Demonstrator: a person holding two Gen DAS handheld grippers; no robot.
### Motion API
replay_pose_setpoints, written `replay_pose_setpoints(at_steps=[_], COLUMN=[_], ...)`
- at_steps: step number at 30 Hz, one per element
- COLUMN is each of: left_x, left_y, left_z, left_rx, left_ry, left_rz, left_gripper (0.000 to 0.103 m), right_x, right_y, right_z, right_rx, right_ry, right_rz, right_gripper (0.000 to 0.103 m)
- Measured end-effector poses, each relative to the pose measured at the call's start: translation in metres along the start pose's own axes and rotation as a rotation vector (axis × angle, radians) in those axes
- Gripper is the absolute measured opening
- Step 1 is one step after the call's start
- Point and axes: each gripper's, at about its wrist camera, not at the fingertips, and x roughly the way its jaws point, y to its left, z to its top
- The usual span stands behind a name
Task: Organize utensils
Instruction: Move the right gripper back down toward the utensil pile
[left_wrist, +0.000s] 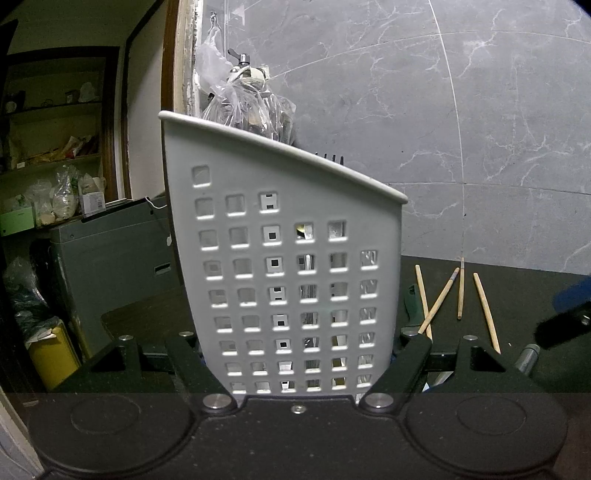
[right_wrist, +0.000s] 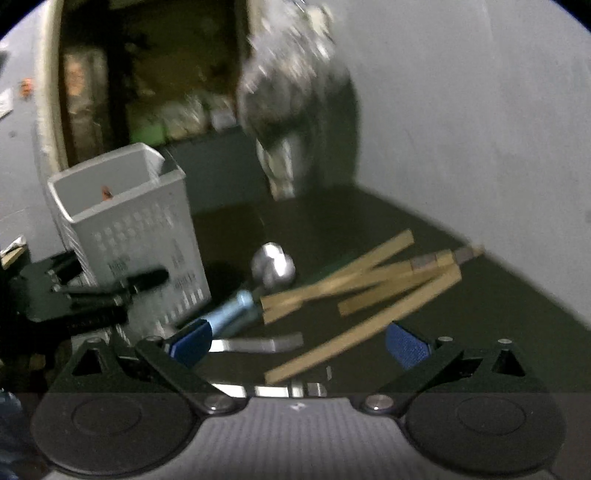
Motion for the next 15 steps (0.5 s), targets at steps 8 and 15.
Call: replay_pose_setpoints(at_steps=[8, 15], left_x=[0.0, 0.0], left_y=[0.0, -0.001], left_z=[0.0, 0.0], left_rx=[-0.001, -0.001], left_ry=[0.0, 0.001], left_rz=[-0.001, 0.001], left_gripper=[0.077, 0.077], right_x=[-0.013, -0.001], right_y=[0.0, 0.007], right_z=[-0.011, -0.008], right_rx=[0.054, 0.078], right_ry=[0.111, 0.193], right_rz=[0.062, 0.133], right_gripper=[0.097, 0.097])
